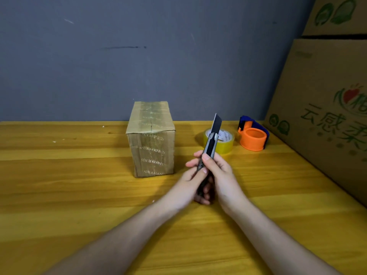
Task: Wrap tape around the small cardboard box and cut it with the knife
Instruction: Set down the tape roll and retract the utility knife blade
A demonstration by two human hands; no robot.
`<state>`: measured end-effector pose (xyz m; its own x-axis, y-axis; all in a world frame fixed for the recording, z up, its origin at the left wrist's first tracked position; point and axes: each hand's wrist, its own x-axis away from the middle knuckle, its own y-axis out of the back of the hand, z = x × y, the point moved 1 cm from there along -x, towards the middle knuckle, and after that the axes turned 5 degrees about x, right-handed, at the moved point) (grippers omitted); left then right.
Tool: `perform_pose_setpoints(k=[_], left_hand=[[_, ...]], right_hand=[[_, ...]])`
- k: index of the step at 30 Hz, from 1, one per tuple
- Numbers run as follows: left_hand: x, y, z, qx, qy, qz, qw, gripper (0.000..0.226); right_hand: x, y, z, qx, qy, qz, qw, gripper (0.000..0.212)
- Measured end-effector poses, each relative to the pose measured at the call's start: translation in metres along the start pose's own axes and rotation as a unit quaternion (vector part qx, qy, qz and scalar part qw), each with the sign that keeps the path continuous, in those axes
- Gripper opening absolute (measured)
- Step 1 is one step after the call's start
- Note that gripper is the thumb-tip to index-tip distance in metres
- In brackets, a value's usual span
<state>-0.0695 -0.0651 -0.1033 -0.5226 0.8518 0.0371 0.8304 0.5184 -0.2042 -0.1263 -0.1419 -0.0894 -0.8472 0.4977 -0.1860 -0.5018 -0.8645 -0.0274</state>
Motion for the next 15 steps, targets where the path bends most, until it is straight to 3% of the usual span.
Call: perform_pose_setpoints(k=[8, 15], left_hand=[[0.003, 0.011, -0.005, 0.048, 0.030, 0.047, 0.997, 0.022], [0.001, 0.012, -0.006, 0.058, 0.043, 0.026, 0.997, 0.030]], right_hand=[[-0.009, 0.003, -0.004, -0.072, -0.005, 0.089, 0.993, 0.036], [-0.009, 0.002, -0.010, -0.042, -0.041, 0.060, 0.996, 0.017]])
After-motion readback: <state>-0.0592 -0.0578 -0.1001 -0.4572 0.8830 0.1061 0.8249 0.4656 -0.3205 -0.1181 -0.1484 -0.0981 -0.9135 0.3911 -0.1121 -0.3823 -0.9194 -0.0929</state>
